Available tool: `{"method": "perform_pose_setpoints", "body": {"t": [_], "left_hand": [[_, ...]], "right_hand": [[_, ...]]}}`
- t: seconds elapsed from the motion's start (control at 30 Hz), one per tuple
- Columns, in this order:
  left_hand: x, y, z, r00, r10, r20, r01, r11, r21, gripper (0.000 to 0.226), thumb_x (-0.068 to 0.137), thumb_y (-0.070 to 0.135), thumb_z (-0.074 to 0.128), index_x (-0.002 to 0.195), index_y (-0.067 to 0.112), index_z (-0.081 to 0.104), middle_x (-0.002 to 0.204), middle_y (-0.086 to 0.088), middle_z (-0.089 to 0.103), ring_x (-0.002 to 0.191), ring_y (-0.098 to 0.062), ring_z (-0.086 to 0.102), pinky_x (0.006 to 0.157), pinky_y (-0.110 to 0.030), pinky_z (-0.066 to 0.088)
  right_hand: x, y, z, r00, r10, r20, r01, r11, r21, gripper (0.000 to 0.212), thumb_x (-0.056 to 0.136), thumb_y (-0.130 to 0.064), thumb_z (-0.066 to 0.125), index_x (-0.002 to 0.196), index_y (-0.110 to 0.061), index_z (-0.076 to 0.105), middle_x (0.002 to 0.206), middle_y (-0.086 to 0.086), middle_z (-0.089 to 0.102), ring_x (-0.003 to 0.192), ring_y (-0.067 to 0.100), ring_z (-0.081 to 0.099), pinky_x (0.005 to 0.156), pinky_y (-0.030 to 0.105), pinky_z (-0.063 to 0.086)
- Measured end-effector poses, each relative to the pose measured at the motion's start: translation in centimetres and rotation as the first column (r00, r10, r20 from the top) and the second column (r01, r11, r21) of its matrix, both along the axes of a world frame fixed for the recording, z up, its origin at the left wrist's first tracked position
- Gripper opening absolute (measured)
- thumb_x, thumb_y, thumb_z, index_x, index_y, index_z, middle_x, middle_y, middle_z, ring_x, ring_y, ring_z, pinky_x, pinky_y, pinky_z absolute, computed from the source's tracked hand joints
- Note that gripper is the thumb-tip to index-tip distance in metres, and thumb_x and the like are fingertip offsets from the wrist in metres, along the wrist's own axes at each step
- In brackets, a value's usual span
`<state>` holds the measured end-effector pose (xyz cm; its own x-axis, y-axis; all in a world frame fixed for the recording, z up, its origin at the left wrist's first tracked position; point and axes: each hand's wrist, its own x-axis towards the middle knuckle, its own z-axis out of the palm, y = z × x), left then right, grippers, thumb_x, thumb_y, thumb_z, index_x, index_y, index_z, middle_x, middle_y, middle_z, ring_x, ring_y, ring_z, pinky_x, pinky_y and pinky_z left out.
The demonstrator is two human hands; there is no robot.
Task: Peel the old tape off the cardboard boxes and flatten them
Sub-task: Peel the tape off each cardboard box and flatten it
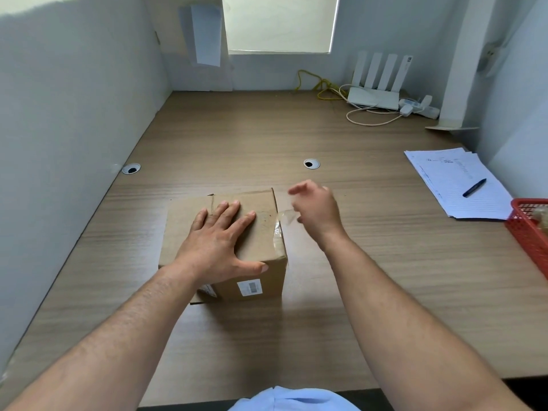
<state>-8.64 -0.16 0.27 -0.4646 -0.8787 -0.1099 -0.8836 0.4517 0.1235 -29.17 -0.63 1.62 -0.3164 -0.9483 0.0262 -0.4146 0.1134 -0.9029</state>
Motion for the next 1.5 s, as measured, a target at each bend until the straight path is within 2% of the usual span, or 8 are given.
{"method": "perform_pose_setpoints", "body": {"t": [0.07, 0.2, 0.33, 0.73, 0.9, 1.0, 1.27, 1.5], "left_hand": [[0.0, 0.1, 0.0, 1.000, -0.001, 0.005, 0.001, 1.000, 0.001, 0.117, 0.048, 0.096, 0.022, 0.150, 0.044, -0.003, 0.160, 0.008, -0.014, 0.144, -0.009, -0.020, 0.118, -0.039, -0.013], [0.0, -0.1, 0.1, 1.000, -0.010, 0.011, 0.010, 1.000, 0.009, 0.115, 0.052, 0.096, 0.025, 0.150, 0.042, -0.003, 0.160, 0.007, -0.014, 0.145, -0.010, -0.019, 0.118, -0.040, -0.013], [-0.2, -0.2, 0.2, 1.000, -0.014, 0.017, 0.014, 1.000, 0.008, 0.110, 0.060, 0.091, 0.036, 0.150, 0.042, -0.003, 0.161, 0.006, -0.013, 0.145, -0.010, -0.018, 0.118, -0.040, -0.012], [-0.1, -0.4, 0.2, 1.000, 0.007, -0.002, -0.007, 1.000, 0.016, 0.110, 0.059, 0.091, 0.035, 0.151, 0.041, -0.001, 0.161, 0.006, -0.011, 0.145, -0.011, -0.018, 0.117, -0.039, -0.013], [-0.1, -0.9, 0.0, 1.000, 0.007, -0.001, -0.007, 1.000, 0.020, 0.110, 0.059, 0.092, 0.036, 0.150, 0.042, -0.001, 0.161, 0.006, -0.010, 0.145, -0.011, -0.018, 0.117, -0.039, -0.014], [-0.1, -1.4, 0.2, 1.000, 0.018, 0.002, -0.018, 0.999, 0.037, 0.111, 0.058, 0.093, 0.036, 0.150, 0.043, 0.001, 0.161, 0.006, -0.009, 0.146, -0.011, -0.016, 0.118, -0.040, -0.012], [-0.5, -4.5, 2.0, 0.998, 0.058, -0.007, -0.057, 0.992, 0.117, 0.110, 0.057, 0.092, 0.041, 0.150, 0.043, 0.011, 0.162, 0.004, 0.004, 0.148, -0.014, -0.001, 0.118, -0.042, -0.003], [-1.1, -7.2, 3.4, 0.993, 0.117, -0.010, -0.113, 0.977, 0.184, 0.122, 0.041, 0.097, 0.033, 0.149, 0.043, 0.018, 0.160, 0.002, 0.014, 0.146, -0.022, 0.012, 0.115, -0.049, 0.012]], "right_hand": [[-0.6, -0.2, 0.0, 0.985, -0.161, -0.069, 0.162, 0.987, 0.011, 0.005, 0.085, -0.017, 0.058, 0.087, -0.019, 0.062, 0.103, 0.007, 0.056, 0.087, 0.018, 0.055, 0.073, 0.030, 0.045], [0.4, 0.4, 0.2, 0.915, -0.036, -0.402, 0.077, 0.993, 0.086, 0.046, 0.085, -0.060, 0.051, 0.062, -0.021, 0.042, 0.064, -0.006, 0.051, 0.063, 0.018, 0.047, 0.053, 0.028, 0.027], [2.6, 0.4, 0.1, 0.780, 0.100, -0.617, 0.007, 0.986, 0.169, 0.039, 0.084, -0.056, 0.050, 0.080, -0.019, 0.057, 0.087, 0.001, 0.063, 0.081, 0.023, 0.057, 0.065, 0.030, 0.035], [3.1, 0.9, -0.1, 0.904, 0.042, -0.426, 0.018, 0.991, 0.135, 0.022, 0.097, -0.018, 0.044, 0.105, -0.001, 0.057, 0.101, 0.014, 0.064, 0.093, 0.029, 0.058, 0.069, 0.030, 0.039], [2.2, 0.7, 0.1, 0.999, -0.031, -0.028, 0.035, 0.985, 0.168, 0.022, 0.089, -0.005, 0.043, 0.075, 0.001, 0.058, 0.075, 0.016, 0.064, 0.055, 0.025, 0.056, 0.050, 0.035, 0.047], [0.8, 0.9, 0.8, 0.997, 0.032, 0.076, -0.039, 0.995, 0.090, 0.021, 0.097, -0.018, 0.044, 0.086, -0.010, 0.060, 0.080, 0.003, 0.066, 0.044, 0.014, 0.054, 0.044, 0.026, 0.046], [0.1, 3.1, -0.6, 0.963, 0.073, -0.261, -0.126, 0.973, -0.194, 0.012, 0.091, -0.016, 0.060, 0.096, -0.007, 0.065, 0.085, 0.002, 0.064, 0.070, 0.024, 0.063, 0.071, 0.036, 0.052], [0.2, 4.0, -1.9, 0.843, -0.025, -0.538, -0.199, 0.914, -0.353, 0.025, 0.078, -0.018, 0.075, 0.096, -0.005, 0.063, 0.085, 0.005, 0.064, 0.060, 0.015, 0.057, 0.058, 0.028, 0.049]]}}
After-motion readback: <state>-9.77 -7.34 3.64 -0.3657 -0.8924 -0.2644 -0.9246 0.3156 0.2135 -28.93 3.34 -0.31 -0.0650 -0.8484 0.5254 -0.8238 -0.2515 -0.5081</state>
